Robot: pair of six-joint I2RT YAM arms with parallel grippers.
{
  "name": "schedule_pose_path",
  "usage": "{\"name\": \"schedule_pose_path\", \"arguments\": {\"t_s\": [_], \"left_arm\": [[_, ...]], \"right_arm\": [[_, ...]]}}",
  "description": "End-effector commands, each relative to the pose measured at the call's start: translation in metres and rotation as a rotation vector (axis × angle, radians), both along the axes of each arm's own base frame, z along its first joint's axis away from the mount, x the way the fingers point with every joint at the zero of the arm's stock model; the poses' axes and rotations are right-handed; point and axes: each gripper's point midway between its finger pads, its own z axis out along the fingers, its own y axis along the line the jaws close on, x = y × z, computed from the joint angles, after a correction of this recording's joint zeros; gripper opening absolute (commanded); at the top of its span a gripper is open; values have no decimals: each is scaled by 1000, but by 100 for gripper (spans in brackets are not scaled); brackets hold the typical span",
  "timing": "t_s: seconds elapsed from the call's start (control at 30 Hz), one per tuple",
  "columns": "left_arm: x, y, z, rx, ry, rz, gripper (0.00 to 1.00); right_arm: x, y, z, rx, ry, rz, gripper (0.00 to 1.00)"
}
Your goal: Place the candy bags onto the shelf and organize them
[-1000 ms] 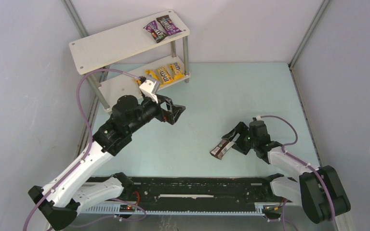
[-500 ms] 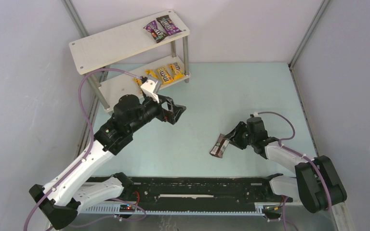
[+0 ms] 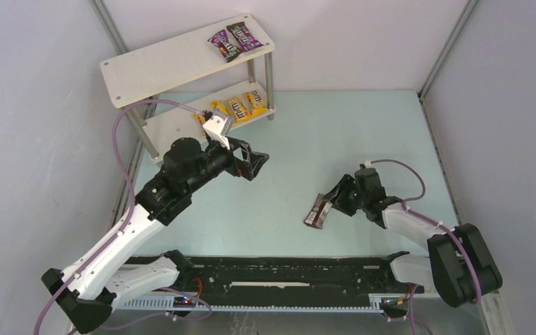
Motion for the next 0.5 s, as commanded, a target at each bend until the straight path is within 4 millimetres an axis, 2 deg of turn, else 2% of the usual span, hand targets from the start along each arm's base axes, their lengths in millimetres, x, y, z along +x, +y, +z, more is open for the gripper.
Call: {"name": "schedule_pose_path", "arguments": {"t_s": [0.0, 0.1, 0.47], "left_arm": [[-6, 3, 22, -33, -63, -5, 100], [-6, 4, 24, -36, -68, -5, 100], [-8, 5, 26, -32, -80, -2, 100]], "right_arm": [[12, 6, 11, -77, -19, 20, 64], [13, 9, 8, -152, 20, 38, 71], [17, 20, 1, -469, 138, 101, 68]]}}
